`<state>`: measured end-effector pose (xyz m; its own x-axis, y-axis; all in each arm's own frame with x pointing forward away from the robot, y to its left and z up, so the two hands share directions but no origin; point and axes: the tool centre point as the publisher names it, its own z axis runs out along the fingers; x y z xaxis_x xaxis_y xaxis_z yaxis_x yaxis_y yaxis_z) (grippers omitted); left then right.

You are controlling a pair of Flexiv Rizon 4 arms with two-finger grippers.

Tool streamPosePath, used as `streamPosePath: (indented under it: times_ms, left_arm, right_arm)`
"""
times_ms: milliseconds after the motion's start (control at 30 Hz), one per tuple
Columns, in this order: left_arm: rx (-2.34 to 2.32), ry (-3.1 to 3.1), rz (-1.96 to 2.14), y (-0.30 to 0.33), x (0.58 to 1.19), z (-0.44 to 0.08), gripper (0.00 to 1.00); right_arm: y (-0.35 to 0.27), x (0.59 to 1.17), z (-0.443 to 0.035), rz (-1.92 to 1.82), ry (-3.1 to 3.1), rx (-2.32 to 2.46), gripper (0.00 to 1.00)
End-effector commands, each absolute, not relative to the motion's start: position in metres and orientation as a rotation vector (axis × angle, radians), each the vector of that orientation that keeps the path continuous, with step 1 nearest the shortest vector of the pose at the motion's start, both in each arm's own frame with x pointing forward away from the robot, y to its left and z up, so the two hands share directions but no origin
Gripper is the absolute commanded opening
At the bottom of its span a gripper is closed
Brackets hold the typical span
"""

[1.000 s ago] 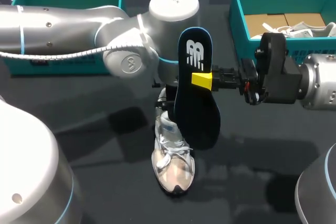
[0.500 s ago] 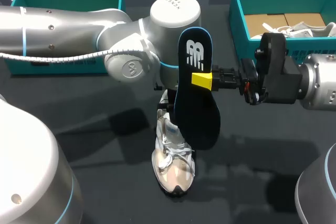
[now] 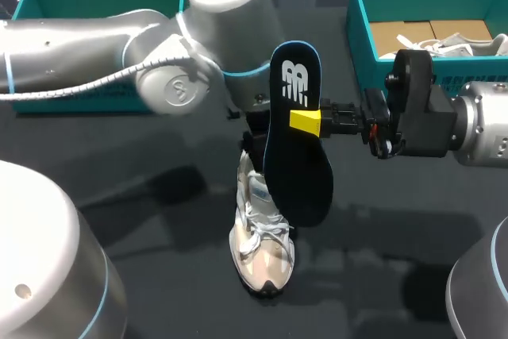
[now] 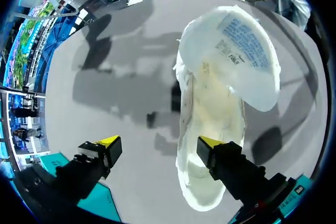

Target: Take the shoe out of the shoebox, open the shoe tongue, remove and reinsert the insole, then place the shoe into the shoebox

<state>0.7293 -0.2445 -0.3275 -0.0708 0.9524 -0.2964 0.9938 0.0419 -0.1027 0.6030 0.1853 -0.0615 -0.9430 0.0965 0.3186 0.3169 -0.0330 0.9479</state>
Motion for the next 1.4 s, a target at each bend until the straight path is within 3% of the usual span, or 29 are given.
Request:
streamPosePath:
  times_ms: [33, 200, 900, 1400]
  left_arm:
    - [1.893, 2.051, -0.589, -0.215, 0.728, -0.279, 1.00]
    - [1.636, 2.055, -0.867, -0.203, 0.732, -0.225, 1.00]
    - [1.548, 1.770, -1.031, -0.207, 0.738, -0.217, 1.00]
    - [1.467, 1.383, -1.139, -0.213, 0.733, -0.174, 1.00]
  right_arm:
    - [0.188, 0.601, -0.060, -2.106, -2.072, -0.457, 0.00]
    - [0.188, 0.601, -0.060, -2.106, -2.072, -0.457, 0.00]
    - [0.188, 0.601, -0.060, -2.106, -2.072, -0.457, 0.00]
    - [0.188, 0.601, -0.060, -2.106, -2.072, -0.457, 0.00]
